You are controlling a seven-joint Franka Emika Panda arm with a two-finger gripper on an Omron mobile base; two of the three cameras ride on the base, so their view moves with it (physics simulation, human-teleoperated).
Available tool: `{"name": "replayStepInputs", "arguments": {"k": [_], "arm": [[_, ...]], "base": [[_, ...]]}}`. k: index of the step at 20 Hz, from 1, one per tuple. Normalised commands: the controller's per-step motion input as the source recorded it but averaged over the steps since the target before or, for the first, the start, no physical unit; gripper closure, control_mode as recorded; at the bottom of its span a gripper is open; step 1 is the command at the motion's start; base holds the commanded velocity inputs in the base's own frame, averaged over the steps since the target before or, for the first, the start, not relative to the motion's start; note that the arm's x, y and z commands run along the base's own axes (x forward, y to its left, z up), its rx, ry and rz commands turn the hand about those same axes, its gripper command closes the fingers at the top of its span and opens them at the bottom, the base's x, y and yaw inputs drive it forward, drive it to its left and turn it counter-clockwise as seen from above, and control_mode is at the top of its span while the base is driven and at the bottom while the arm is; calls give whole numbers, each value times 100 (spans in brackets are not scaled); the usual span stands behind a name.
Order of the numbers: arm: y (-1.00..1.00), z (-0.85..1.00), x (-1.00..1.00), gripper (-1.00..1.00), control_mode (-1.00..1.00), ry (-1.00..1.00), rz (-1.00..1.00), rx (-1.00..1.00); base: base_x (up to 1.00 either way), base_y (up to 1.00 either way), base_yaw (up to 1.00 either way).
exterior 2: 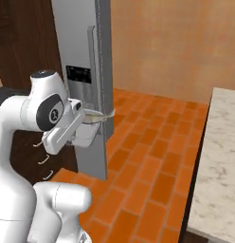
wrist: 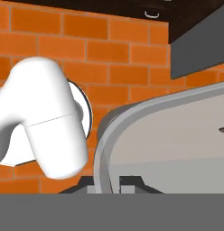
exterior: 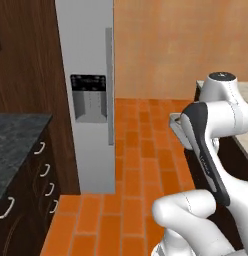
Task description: Take the meat container that has the fish and place it on the second highest rack of the freezer. Then take the vegetable container that has the tomato and potato and place it on the highest rack of the freezer.
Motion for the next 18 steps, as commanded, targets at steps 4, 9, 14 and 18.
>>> {"name": "replayStepInputs", "arguments": {"k": [4,9,14,18], "arm": [[0,0,0,100,100,0,0,0],[0,0,0,100,100,0,0,0],[0,0,0,100,100,0,0,0],[0,0,0,100,100,0,0,0]], "base": [[59,-15,-27],[75,-2,-25],[94,-1,-14],[100,-1,-6]]}}
